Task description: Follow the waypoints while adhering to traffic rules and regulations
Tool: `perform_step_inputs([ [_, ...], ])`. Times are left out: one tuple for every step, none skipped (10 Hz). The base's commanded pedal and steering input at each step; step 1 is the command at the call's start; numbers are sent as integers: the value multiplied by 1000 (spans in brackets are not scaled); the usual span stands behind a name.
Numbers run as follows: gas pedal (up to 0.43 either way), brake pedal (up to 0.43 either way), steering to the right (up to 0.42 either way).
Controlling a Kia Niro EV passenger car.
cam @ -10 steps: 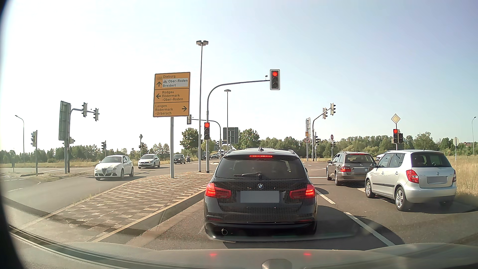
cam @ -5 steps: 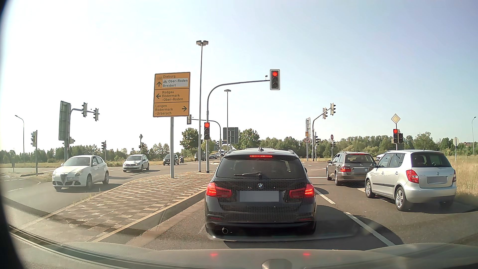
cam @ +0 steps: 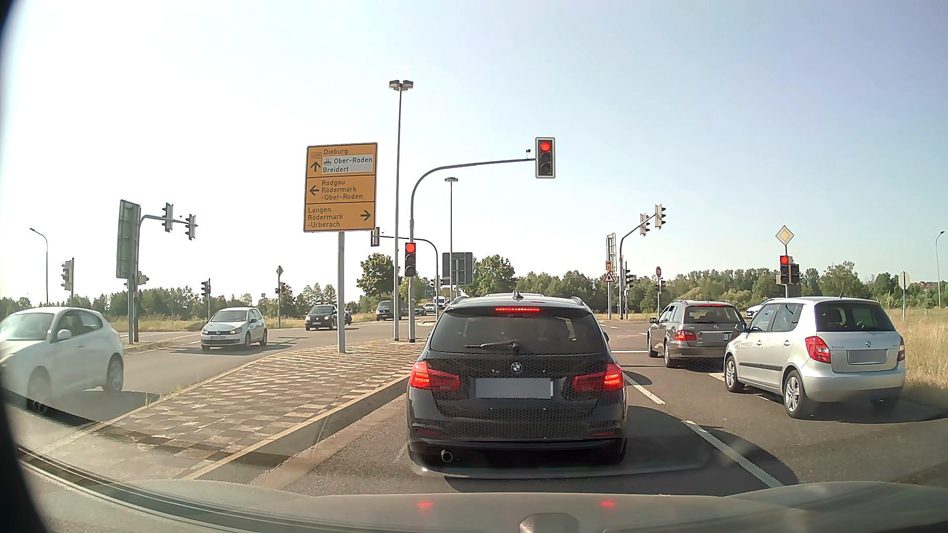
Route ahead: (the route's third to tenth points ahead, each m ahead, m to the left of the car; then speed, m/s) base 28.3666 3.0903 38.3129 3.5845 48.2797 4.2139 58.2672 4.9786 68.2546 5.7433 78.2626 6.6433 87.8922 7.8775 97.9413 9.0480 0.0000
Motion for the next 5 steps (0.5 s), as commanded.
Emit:
perform_step_inputs([
  [0, 402, -6],
  [0, 402, -6],
  [0, 402, -6],
  [0, 402, -6],
  [0, 402, -6],
])
